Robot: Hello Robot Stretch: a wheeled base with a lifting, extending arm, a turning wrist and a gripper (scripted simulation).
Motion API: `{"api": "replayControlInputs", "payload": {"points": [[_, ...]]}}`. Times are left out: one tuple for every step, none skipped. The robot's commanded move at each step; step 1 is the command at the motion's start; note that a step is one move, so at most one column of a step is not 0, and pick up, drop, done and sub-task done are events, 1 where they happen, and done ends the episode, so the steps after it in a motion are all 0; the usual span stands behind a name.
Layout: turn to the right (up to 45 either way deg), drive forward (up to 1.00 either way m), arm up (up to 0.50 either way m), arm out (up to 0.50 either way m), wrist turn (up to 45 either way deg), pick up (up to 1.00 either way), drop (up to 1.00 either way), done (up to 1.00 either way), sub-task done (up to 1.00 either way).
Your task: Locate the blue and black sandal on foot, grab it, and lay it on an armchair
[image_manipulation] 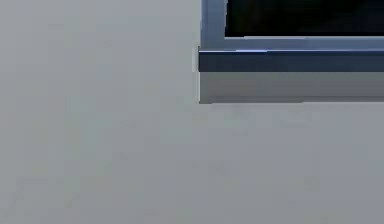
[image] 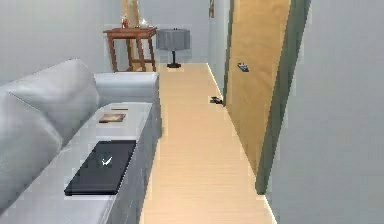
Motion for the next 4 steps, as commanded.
{"api": "replayControlInputs", "payload": {"points": [[0.0, 1.00, 0.00, 0.00, 0.0, 0.00, 0.00, 0.00, 0.00], [0.0, 1.00, 0.00, 0.00, 0.0, 0.00, 0.00, 0.00, 0.00], [0.0, 0.65, 0.00, 0.00, 0.0, 0.00, 0.00, 0.00, 0.00], [-45.0, 0.00, 0.00, 0.00, 0.0, 0.00, 0.00, 0.00, 0.00]]}}
